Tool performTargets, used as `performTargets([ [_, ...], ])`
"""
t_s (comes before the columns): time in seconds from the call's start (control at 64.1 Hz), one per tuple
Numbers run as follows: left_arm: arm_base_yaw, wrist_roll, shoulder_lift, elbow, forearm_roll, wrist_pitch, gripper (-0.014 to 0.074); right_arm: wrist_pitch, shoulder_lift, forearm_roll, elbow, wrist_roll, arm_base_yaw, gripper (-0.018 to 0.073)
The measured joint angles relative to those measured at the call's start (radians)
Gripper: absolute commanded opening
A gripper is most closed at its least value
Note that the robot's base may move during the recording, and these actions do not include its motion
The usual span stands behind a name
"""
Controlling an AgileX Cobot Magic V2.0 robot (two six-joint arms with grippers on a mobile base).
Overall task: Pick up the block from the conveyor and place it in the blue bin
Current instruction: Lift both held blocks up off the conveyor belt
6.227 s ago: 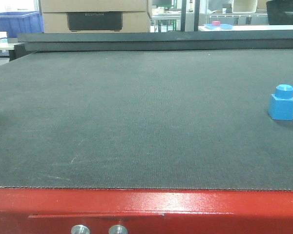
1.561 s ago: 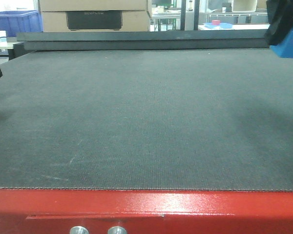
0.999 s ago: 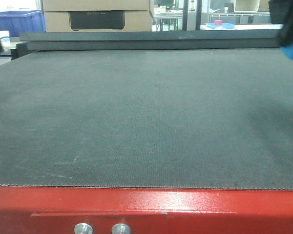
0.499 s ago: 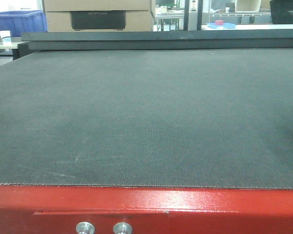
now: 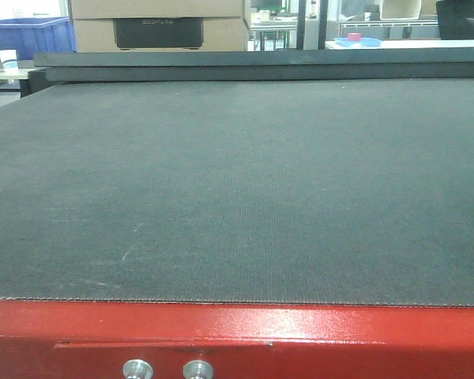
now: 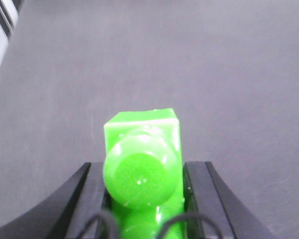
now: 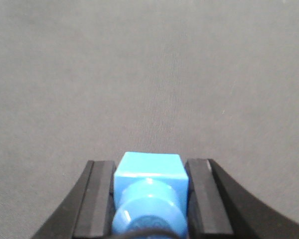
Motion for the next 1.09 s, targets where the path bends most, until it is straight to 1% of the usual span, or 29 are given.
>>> performTargets([
  [0.109,-0.045,0.000,-0.034,0.000,0.005,0.000,-0.0111,0.036,-0.018,0.000,-0.067,-0.006,0.022,-0.0160],
  [0.203,-0.070,0.000,-0.060,0.000,0.005,0.000,-0.0111,0.064,-0.028,0.000,-0.134,-0.008,0.034,-0.0160],
  [0.297,-0.075,0.000,-0.085,0.002,0.005,-0.011,-0.0111,0.093,-0.043,0.000,-0.201,-0.008,0.036,-0.0160],
  [0.437,-0.076,0.000,-0.104,0.002,0.005,-0.039,-0.0111,0.113,-0.063,0.000,-0.246,-0.008,0.036,-0.0160],
  [1.093,-0.076,0.000,-0.104,0.002,0.008,-0.048,-0.0111,0.131,-0.065,0.000,-0.248,-0.010,0.036,-0.0162],
])
